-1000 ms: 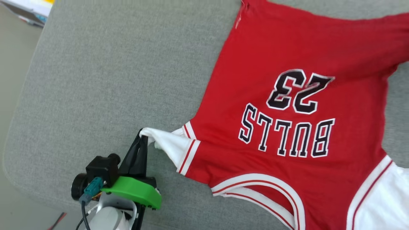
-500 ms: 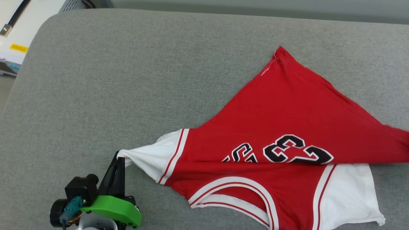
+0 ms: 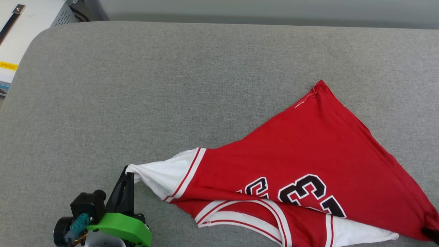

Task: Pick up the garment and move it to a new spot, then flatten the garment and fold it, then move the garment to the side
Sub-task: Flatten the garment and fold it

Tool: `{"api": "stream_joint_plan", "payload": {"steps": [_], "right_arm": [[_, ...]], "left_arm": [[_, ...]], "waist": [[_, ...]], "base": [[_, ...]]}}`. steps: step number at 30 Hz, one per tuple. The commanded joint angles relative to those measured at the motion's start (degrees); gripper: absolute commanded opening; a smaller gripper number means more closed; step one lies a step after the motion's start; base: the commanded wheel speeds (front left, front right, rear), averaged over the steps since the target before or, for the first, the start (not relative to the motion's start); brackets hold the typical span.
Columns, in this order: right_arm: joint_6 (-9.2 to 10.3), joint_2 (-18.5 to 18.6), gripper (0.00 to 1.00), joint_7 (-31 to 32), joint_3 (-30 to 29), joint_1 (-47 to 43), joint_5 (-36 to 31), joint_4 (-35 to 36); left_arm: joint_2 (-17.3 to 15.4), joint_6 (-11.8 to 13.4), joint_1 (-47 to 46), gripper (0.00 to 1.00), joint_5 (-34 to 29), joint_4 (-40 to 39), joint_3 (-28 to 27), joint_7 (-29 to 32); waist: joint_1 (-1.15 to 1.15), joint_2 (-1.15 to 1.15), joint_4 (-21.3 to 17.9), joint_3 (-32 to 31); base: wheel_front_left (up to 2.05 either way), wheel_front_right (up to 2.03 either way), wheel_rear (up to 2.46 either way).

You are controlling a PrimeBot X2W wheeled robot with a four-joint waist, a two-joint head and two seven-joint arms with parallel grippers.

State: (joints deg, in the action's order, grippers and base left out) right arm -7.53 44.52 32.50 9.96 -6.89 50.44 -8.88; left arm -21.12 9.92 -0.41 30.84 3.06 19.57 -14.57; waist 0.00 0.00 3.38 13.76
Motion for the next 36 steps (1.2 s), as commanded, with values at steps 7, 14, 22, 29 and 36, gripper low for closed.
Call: {"api": "stream_joint_plan", "payload": {"steps": [7,14,22,29,36], "right_arm": [[0.04,-1.2,1.0,-1.3,-7.8,3.6,-3.2,7.8],[0.04,0.9,1.0,2.5,-12.4,13.1,-4.7,17.5],[0.04,0.3,1.0,12.5,-0.5,32.4,-7.7,15.2],[0.04,-3.7,1.0,17.1,10.8,47.0,-10.7,2.9],[0.04,-6.8,1.0,14.2,16.4,53.5,-11.9,-10.5]], "left_arm": [[-0.2,0.4,-0.3,0.0,0.4,0.2,0.0,-0.1],[0.2,-0.1,-1.8,0.0,-0.1,-0.1,1.5,0.4],[1.5,-1.2,-5.7,0.0,-1.1,0.0,3.4,0.5],[3.4,-2.3,-9.1,0.0,-1.8,-0.2,4.8,0.2],[5.3,-3.0,-11.9,0.0,-2.9,-0.4,6.0,-0.1]], "waist": [[0.0,0.0,-0.2,-1.0],[0.0,0.0,1.9,-0.1],[0.0,0.0,5.4,3.5],[0.0,0.0,8.5,7.4],[0.0,0.0,11.2,10.8]], "base": [[0.0,0.0,0.0],[0.0,0.0,0.0],[0.0,0.0,0.0],[0.0,0.0,0.0],[0.0,0.0,0.0]]}}
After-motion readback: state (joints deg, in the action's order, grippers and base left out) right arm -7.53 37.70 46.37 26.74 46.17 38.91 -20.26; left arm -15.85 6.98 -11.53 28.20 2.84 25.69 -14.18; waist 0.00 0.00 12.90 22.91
